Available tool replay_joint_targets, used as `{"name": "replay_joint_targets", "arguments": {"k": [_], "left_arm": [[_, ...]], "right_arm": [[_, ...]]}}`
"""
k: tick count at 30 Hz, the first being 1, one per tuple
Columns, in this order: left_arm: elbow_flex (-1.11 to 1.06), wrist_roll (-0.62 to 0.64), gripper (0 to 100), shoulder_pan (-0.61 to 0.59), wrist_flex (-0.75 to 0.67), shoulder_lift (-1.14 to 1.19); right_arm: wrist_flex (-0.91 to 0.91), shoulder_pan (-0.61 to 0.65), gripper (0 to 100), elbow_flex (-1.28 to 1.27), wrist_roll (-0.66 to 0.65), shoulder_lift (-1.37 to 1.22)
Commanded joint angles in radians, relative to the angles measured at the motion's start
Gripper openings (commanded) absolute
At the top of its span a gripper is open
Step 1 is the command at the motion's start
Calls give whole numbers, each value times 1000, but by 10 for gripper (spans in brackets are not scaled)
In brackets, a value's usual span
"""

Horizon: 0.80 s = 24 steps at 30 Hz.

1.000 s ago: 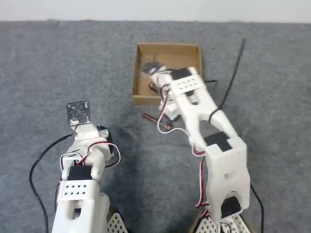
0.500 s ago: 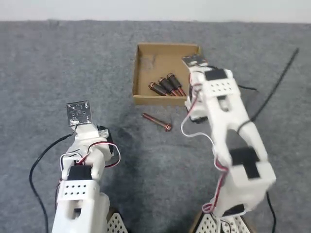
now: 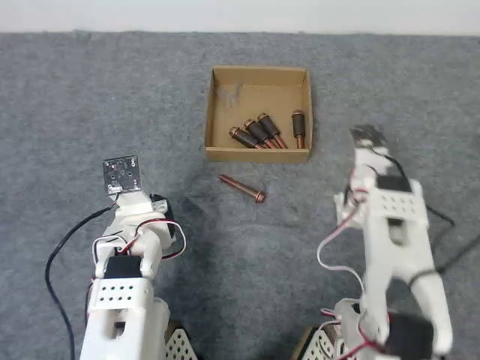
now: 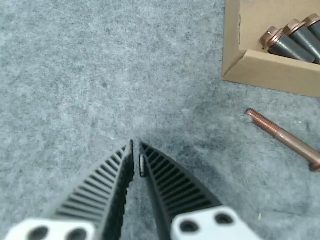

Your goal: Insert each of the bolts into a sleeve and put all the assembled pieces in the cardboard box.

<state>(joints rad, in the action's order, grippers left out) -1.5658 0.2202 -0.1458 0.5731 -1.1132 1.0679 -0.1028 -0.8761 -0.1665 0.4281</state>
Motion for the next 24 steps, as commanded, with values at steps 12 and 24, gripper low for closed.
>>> {"name": "replay_joint_targets", "arguments": {"k": [12, 24], "left_arm": [[278, -51, 16, 6, 233, -11], [811, -201, 17, 203, 623, 350]], "right_arm": [[-165, -329, 7, -305, -101, 202], [-173, -328, 7, -305, -101, 194]]}}
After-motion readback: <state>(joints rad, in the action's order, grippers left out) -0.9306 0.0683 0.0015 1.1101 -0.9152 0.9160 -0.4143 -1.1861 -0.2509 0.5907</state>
